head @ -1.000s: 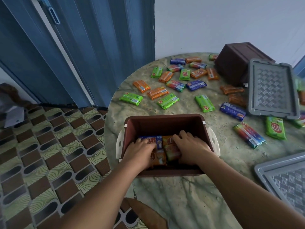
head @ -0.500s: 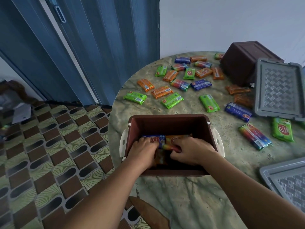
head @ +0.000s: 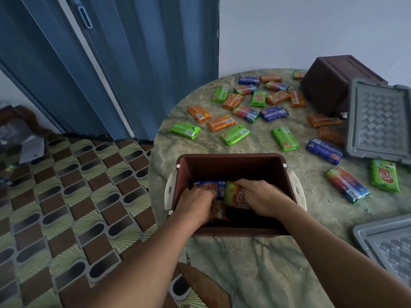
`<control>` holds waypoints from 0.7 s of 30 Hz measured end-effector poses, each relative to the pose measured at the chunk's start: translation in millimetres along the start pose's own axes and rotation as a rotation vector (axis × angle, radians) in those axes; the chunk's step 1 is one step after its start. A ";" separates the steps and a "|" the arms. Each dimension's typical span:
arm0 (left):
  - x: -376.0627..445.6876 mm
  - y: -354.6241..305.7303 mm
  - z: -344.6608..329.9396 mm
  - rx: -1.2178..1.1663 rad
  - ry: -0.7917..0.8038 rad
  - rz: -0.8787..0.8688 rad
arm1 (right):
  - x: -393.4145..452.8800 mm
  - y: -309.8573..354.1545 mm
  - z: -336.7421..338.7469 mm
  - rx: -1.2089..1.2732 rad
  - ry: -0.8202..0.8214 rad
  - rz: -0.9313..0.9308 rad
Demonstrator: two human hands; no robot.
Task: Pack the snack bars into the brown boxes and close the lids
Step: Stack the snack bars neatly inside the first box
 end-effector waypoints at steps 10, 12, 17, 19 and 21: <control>-0.5 -1.2 2.0 -0.037 -0.002 0.003 | -0.2 2.6 -12.8 -0.111 0.118 -0.018; -0.7 -1.3 2.2 -0.037 -0.003 -0.002 | 0.4 4.5 -16.8 -0.136 0.149 0.001; -1.0 -1.4 1.3 -0.028 -0.013 -0.010 | 2.4 5.2 -17.9 -0.146 0.143 0.030; -0.2 -1.6 0.7 -0.025 -0.013 -0.011 | 1.5 1.9 -17.7 -0.198 0.116 0.027; 0.0 -1.6 0.1 -0.013 -0.004 -0.013 | 0.7 2.7 -14.9 -0.279 0.078 0.044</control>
Point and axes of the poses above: each hand's wrist, its own x-axis towards the middle knuckle, its own z-axis out of the back of the hand, y = z × x, the point moved 9 cm from there along x, towards the middle knuckle, and after that the axes turned 11 degrees about -x, right-handed, at the moved point
